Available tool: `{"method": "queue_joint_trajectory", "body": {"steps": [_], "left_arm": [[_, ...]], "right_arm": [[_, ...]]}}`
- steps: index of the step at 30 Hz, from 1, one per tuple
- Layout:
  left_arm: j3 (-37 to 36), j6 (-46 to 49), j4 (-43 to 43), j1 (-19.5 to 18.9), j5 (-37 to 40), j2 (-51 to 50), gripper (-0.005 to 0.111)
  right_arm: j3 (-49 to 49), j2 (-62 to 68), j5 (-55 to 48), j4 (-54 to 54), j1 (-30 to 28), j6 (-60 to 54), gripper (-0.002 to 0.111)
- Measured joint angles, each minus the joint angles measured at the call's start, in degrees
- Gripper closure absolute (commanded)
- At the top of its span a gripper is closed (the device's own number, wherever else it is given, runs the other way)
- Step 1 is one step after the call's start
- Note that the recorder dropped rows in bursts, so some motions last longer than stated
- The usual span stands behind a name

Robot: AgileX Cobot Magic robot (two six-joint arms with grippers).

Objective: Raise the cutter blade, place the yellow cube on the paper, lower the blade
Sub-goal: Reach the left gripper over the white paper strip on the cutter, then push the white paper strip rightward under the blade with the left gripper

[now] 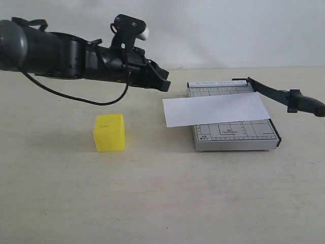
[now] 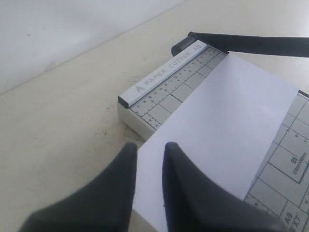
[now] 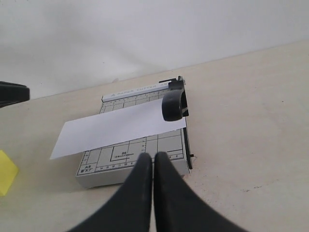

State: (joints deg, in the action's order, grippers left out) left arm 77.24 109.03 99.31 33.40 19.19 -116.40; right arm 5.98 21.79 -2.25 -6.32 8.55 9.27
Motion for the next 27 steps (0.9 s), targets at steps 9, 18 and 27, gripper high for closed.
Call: {"method": "queue_joint_trajectory", "body": {"steps": [9,18,27], "left_arm": [[10.95,1.49,0.0,4.34,-0.43,-11.59,0.086],[18.6,1.58,0.0,6.38,-0.46,-19.88,0.086],[21.04,1.58,0.0,7.96,-0.35,-22.1,0.086]], "right_arm": [[0.0,0.0,0.84,0.0,0.0,3.05,0.107],[0.0,0.0,0.84,0.0,0.0,3.31,0.107],[0.0,0.0,0.84,0.0,0.0,3.31,0.107]]}}
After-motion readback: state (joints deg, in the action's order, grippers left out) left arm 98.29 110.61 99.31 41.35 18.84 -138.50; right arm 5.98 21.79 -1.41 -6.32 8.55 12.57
